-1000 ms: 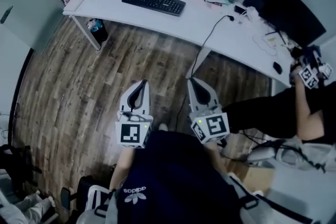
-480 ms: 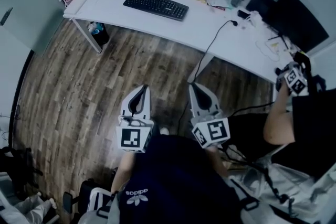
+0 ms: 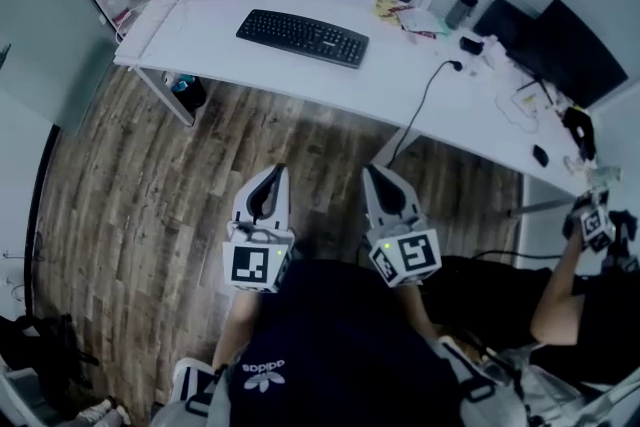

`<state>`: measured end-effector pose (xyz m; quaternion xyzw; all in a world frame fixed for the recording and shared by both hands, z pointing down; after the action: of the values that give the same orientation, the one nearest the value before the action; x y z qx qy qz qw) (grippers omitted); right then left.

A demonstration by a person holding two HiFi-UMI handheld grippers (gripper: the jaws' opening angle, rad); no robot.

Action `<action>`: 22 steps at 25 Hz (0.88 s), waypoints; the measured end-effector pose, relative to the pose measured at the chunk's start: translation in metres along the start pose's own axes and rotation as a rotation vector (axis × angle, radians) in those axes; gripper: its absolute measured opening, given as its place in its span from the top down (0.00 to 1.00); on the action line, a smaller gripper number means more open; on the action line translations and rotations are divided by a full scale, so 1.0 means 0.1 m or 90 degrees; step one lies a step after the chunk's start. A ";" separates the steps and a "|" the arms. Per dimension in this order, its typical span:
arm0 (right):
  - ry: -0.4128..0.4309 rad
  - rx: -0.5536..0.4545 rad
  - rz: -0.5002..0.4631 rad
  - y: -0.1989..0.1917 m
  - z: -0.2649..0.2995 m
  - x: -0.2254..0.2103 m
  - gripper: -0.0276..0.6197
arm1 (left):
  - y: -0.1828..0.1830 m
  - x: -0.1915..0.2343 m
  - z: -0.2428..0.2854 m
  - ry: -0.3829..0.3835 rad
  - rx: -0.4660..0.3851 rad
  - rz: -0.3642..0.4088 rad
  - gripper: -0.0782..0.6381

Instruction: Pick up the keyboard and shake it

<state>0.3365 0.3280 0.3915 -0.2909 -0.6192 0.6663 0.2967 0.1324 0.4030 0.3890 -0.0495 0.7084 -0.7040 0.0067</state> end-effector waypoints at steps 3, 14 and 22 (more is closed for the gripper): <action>-0.016 -0.006 0.007 0.05 0.30 0.08 0.95 | 0.06 0.28 0.17 -0.026 0.003 0.006 0.88; -0.037 0.011 0.018 -0.07 1.00 0.26 0.95 | -0.01 1.02 0.45 -0.048 0.011 -0.009 0.88; -0.062 0.026 0.045 -0.11 1.35 0.01 0.95 | -0.11 1.30 0.80 -0.025 0.034 -0.015 0.88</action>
<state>0.2343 0.2414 0.4113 -0.2735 -0.6084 0.7024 0.2484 0.0102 0.3133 0.4071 -0.0718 0.6884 -0.7217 0.0138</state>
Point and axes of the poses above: the fingertips, and each gripper's own axes: z forward along the fingers, x to its left, y out of its top, the point moved 8 cm from there along -z, backward along the fingers
